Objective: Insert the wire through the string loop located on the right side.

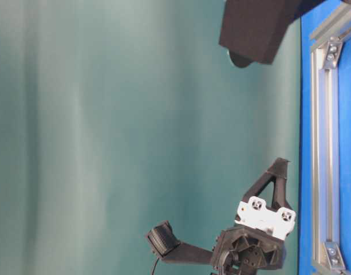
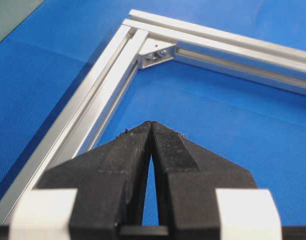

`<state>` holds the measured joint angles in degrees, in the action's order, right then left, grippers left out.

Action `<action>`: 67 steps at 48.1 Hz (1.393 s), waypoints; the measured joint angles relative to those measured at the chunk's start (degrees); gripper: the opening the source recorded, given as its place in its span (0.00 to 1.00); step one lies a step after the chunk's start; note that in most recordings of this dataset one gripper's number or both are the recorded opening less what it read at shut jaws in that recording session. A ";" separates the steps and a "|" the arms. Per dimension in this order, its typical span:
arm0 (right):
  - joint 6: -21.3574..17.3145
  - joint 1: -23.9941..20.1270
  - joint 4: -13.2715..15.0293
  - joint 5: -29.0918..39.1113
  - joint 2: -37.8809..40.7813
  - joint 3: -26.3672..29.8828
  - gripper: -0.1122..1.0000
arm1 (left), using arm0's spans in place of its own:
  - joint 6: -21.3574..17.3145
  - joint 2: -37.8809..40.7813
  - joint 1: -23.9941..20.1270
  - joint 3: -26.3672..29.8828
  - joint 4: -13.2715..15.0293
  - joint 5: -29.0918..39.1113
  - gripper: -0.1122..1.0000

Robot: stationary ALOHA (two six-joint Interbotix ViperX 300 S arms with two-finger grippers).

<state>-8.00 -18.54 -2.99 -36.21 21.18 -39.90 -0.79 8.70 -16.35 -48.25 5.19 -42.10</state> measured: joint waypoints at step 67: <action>0.44 0.00 0.00 7.56 -5.89 1.05 0.07 | 0.00 0.00 -0.18 -0.09 -0.09 0.00 0.10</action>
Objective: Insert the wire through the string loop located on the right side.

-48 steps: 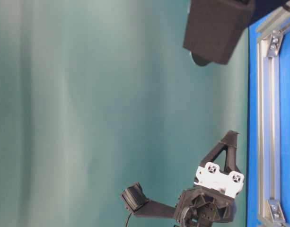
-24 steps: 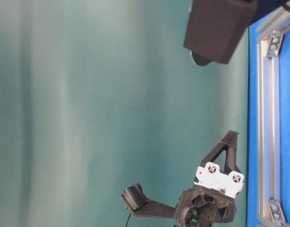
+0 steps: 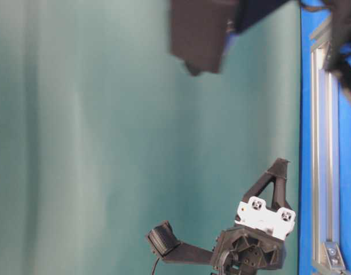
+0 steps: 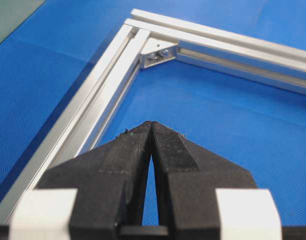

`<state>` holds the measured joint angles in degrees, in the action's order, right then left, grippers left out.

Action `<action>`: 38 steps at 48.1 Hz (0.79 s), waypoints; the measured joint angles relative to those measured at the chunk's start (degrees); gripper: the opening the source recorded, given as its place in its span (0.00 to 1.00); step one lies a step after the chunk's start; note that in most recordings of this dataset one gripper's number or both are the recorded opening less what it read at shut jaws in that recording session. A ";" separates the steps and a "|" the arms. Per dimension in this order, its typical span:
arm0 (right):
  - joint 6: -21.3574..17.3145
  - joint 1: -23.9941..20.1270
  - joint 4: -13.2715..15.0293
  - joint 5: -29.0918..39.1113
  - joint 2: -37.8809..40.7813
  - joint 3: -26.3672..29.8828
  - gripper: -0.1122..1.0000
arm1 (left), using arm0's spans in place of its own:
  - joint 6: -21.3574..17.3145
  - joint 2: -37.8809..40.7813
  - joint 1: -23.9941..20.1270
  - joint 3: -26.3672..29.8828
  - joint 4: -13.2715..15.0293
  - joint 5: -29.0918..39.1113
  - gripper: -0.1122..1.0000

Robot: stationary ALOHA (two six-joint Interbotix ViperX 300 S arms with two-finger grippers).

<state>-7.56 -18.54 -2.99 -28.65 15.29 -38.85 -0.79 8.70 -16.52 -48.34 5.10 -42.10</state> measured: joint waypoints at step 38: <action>0.09 0.00 0.00 6.33 -5.54 0.00 0.07 | 0.00 0.00 0.00 0.00 0.00 0.00 0.10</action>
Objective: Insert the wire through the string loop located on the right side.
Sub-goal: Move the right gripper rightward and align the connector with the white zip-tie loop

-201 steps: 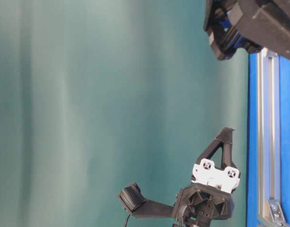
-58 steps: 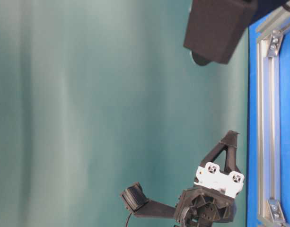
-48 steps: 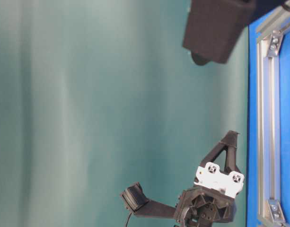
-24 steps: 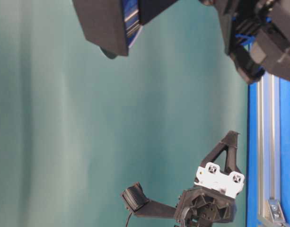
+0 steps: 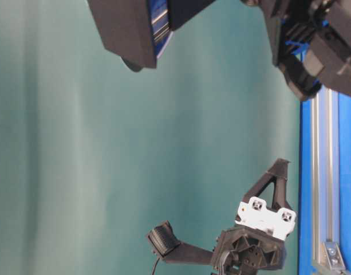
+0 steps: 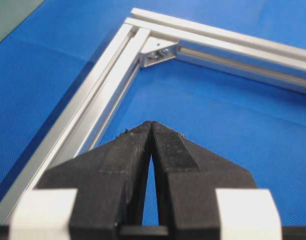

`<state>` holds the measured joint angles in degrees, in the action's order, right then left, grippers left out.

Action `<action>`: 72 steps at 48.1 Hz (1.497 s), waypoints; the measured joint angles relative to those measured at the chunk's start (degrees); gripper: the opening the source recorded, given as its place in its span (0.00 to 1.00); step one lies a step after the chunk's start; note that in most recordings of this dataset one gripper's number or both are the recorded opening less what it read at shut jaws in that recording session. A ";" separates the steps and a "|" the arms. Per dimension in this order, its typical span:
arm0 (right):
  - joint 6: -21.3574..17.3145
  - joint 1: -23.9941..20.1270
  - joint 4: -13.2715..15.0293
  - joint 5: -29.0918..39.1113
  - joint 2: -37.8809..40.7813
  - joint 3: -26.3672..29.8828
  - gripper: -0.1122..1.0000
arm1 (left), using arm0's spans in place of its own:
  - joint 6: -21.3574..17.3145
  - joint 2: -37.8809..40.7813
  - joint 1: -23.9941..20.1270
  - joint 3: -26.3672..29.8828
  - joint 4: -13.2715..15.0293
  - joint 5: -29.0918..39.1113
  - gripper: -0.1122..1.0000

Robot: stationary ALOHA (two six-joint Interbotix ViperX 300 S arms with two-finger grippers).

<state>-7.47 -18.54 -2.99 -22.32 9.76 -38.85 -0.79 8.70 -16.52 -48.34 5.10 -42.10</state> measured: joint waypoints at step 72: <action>-0.26 0.00 -1.85 -3.43 -14.50 -18.46 0.07 | 0.00 -0.18 0.00 -0.09 0.00 0.09 0.10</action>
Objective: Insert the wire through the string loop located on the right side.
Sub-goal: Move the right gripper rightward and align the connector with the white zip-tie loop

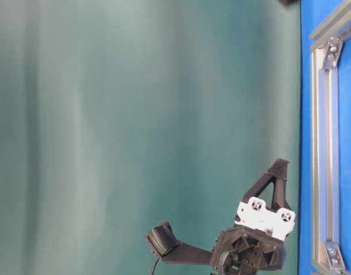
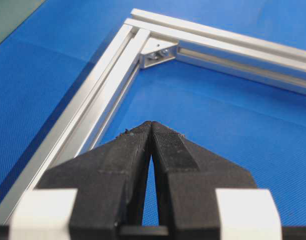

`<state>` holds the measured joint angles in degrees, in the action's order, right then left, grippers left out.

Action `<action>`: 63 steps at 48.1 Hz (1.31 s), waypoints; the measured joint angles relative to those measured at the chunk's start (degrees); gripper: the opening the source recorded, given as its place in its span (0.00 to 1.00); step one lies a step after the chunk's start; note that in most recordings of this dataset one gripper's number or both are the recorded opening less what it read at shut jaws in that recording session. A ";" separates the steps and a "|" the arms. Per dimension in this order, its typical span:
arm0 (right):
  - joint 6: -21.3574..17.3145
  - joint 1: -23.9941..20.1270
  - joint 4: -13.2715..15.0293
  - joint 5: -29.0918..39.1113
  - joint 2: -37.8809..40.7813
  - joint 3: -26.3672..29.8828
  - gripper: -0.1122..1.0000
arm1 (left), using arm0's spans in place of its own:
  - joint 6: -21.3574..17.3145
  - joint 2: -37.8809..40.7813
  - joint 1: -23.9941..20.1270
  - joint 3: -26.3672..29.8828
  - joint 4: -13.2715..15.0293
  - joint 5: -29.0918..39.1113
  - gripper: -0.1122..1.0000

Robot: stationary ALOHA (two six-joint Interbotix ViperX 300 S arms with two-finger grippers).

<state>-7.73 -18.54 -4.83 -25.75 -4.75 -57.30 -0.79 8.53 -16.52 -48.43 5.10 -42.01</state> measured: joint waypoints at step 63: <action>0.09 3.69 -0.44 6.68 -21.09 -18.02 0.07 | 0.00 0.00 0.00 0.00 0.00 -0.09 0.10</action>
<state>-7.65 -14.85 -5.27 -19.07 -25.84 -75.32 -0.79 8.53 -16.52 -48.43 5.10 -42.10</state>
